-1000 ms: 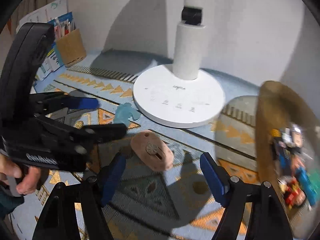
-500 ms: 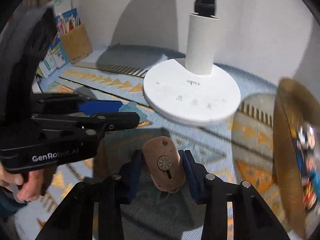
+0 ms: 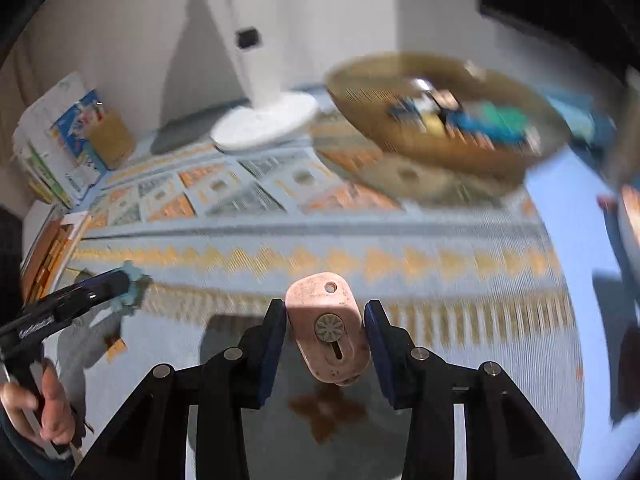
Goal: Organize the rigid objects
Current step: 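Grasp the blue gummy figure with left tool while right tool grasps pink eraser, then carry blue figure and pink eraser into the brown bowl and release both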
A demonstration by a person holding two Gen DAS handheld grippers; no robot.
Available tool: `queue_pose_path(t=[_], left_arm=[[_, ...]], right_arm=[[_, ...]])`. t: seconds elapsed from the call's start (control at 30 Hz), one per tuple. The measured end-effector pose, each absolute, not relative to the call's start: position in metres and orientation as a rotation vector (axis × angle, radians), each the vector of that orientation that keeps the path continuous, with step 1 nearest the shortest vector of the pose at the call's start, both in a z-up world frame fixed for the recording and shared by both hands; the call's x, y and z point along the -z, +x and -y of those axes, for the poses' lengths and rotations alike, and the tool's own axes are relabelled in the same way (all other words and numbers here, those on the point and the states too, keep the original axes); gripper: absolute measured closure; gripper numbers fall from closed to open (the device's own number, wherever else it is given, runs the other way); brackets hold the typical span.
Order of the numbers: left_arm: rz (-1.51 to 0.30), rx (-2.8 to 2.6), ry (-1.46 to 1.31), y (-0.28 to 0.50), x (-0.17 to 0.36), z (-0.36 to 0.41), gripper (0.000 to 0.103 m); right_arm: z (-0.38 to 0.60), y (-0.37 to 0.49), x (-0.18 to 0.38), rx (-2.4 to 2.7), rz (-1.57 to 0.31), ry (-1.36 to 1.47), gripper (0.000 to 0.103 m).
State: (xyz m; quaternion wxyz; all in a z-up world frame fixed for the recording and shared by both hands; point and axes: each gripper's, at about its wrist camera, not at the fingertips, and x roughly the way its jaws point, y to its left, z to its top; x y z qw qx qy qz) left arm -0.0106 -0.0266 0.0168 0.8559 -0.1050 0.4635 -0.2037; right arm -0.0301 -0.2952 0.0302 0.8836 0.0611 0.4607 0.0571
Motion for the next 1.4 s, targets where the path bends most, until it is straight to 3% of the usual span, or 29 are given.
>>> queue_pose_path(t=[0.17,0.23,0.3,0.33,0.4,0.5,0.6,0.63,0.7,0.93,1.23,1.4], left_arm=[[-0.987,0.382,-0.163,-0.016,-0.013,0.034,0.073],[-0.99,0.388,-0.167,-0.018,-0.012,0.033,0.067],[-0.986,0.4,-0.177,-0.022,-0.012,0.031,0.06],[-0.983,0.399,-0.172,-0.023,-0.013,0.032,0.059],[-0.979,0.391,-0.144,-0.025,-0.013,0.036,0.056],[-0.97,0.365,-0.065,-0.024,-0.014,0.048,0.053],[-0.963,0.353,-0.016,-0.023,-0.014,0.056,0.058],[-0.959,0.346,-0.002,-0.023,-0.014,0.059,0.066],[-0.961,0.341,0.022,-0.021,-0.015,0.062,0.066],[-0.894,0.426,-0.049,-0.023,-0.033,0.063,0.067],[-0.611,0.494,-0.06,-0.015,-0.134,0.096,0.067],[-0.567,0.54,-0.08,0.026,-0.164,0.136,0.067]], right_arm=[[0.289,-0.045,-0.02,-0.108,-0.976,0.118,0.063],[0.287,-0.047,-0.019,-0.1,-0.966,0.091,0.063],[0.286,-0.047,-0.018,-0.109,-0.969,0.085,0.057],[0.288,-0.047,-0.017,-0.122,-0.97,0.094,0.046],[0.291,-0.05,-0.017,-0.149,-0.962,0.134,0.043],[0.291,-0.05,-0.016,-0.151,-0.959,0.141,0.043],[0.281,-0.049,-0.015,-0.122,-0.964,0.082,0.043],[0.278,-0.047,-0.015,-0.111,-0.965,0.059,0.047],[0.266,-0.048,-0.014,-0.069,-0.957,-0.038,0.06],[0.264,-0.056,-0.022,-0.146,-0.944,0.011,0.063],[0.321,-0.059,-0.127,-0.018,-0.703,0.085,0.063],[0.381,-0.04,-0.179,0.172,-0.566,0.167,0.063]])
